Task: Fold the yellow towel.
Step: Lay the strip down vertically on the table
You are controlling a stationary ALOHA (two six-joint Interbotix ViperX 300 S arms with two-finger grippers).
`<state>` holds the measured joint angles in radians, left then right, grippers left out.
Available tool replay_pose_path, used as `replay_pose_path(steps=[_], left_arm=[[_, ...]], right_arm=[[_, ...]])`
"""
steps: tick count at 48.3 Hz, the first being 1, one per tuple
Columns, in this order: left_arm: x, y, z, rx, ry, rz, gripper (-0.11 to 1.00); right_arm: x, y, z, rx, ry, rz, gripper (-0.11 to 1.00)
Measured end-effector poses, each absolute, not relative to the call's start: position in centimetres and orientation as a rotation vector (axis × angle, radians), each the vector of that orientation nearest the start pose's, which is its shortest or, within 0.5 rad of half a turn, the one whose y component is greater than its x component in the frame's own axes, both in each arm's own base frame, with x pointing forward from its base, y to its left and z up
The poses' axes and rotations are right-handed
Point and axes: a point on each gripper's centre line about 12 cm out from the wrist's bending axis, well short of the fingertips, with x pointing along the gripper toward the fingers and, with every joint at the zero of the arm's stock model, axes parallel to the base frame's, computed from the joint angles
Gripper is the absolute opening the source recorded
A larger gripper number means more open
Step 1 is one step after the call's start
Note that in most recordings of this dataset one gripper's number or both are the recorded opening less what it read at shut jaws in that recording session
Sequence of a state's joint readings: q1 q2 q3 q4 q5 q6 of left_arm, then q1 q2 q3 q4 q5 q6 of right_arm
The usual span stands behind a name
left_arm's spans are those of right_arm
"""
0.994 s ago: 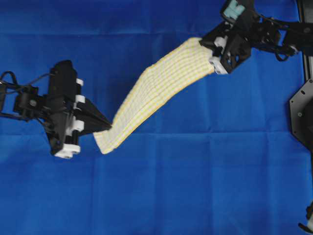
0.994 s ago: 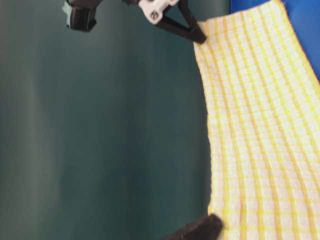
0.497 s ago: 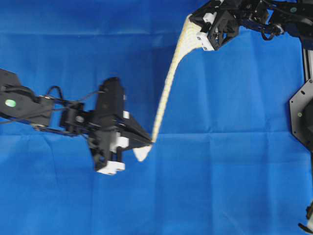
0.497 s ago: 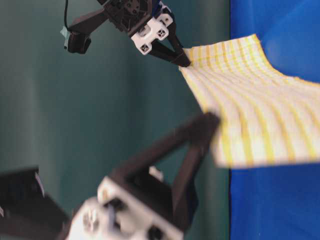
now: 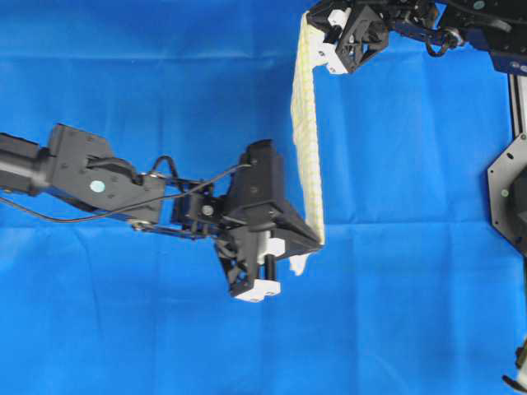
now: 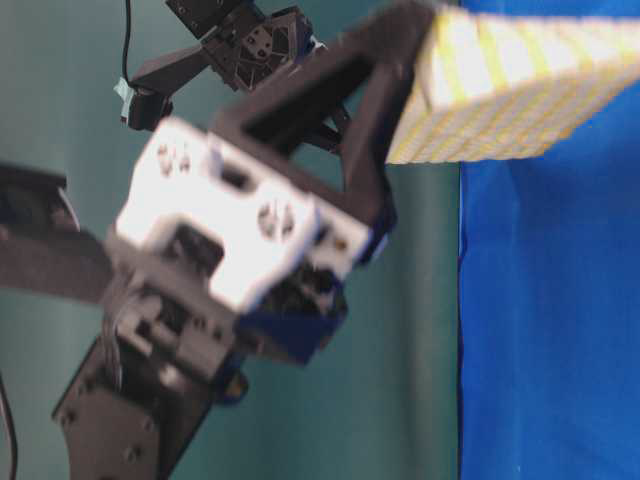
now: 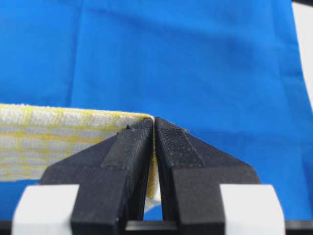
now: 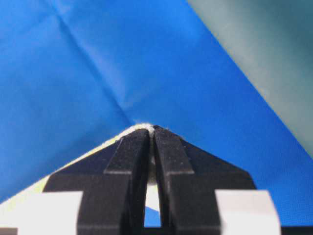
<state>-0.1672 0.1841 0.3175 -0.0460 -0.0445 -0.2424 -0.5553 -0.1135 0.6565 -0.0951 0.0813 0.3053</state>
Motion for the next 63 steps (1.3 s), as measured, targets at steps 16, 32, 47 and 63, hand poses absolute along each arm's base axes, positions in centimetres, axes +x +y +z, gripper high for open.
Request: replay_pose_path(steps=[16, 32, 47, 63], left_arm=[[49.6, -8.3, 21.6, -0.216, 0.453, -0.104, 0.01], [50.4, -8.4, 21.0, -0.21, 0.435, -0.107, 0.01], [49.7, -8.4, 19.0, -0.208, 0.421, -0.108, 0.01], [45.1, -8.3, 16.1, -0.209, 0.327, -0.127, 0.01]], right_arm=[[32.1, -20.1, 20.8, 0.365, 0.552, -0.609, 0.02], [31.9, -20.0, 20.6, 0.366, 0.572, -0.61, 0.02], [31.9, -20.0, 19.5, 0.367, 0.603, -0.61, 0.02], [35.1, -20.4, 17.4, 0.366, 0.65, -0.579, 0.02]])
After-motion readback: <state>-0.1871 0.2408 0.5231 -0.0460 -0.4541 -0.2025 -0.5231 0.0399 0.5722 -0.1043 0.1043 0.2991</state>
